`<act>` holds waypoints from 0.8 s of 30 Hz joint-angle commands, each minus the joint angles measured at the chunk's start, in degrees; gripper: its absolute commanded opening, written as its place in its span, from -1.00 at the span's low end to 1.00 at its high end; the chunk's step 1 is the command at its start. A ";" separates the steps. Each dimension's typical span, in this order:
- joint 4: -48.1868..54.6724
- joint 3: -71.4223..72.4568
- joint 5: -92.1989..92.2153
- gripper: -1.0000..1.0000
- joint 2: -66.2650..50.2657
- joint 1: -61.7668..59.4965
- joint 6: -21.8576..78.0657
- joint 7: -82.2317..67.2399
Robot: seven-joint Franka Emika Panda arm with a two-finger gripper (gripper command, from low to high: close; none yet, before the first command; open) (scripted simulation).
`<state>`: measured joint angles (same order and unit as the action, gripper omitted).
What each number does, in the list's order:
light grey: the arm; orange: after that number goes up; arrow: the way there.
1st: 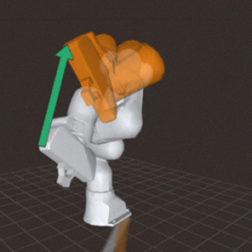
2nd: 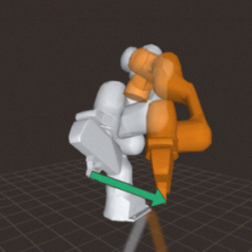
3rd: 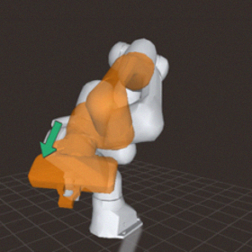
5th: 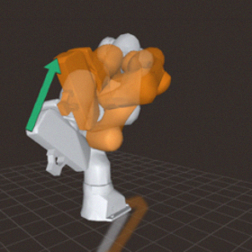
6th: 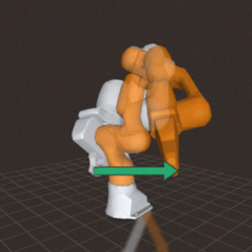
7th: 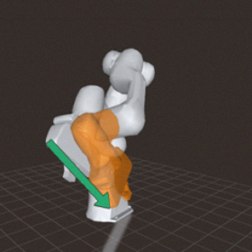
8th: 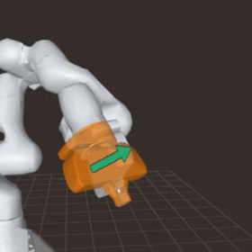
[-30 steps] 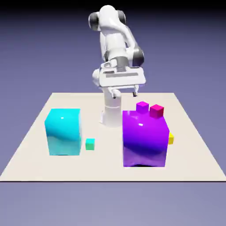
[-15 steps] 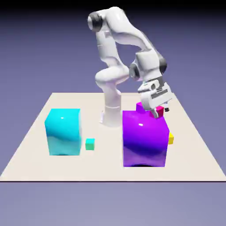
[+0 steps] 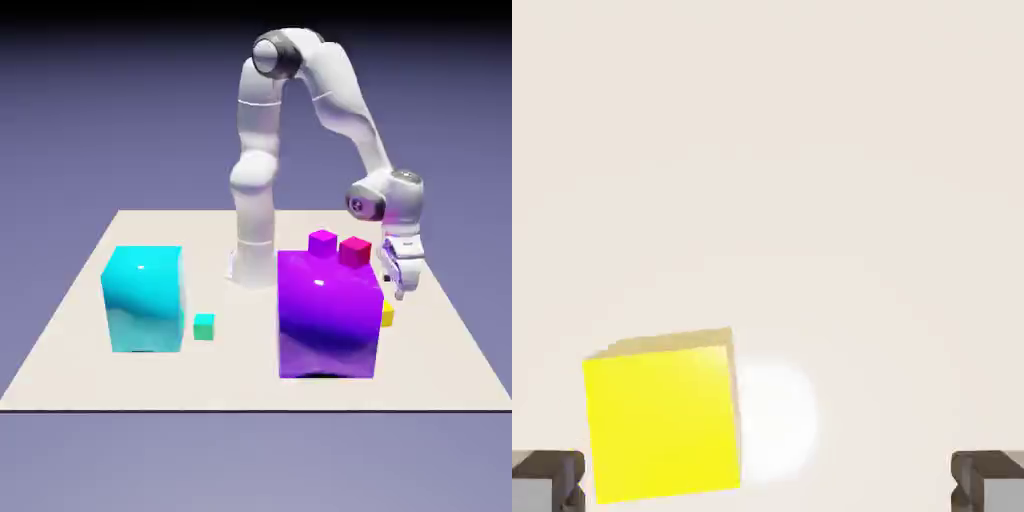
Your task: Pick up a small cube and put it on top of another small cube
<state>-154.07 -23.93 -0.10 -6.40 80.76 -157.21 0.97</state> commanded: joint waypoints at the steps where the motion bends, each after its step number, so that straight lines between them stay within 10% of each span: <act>1: 0.00 0.00 0.00 0.00 0.00 -0.01 0.00 0.00; 8: 2.11 10.82 9.82 0.00 -13.57 -8.82 -11.24 -7.07; 9: 2.11 10.82 9.82 -1.00 -13.57 -8.82 -11.25 -7.07; 24: 4.23 4.74 1.50 -1.00 11.58 -12.43 12.00 -4.80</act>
<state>-149.84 -19.20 1.46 5.18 68.15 -145.16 -3.88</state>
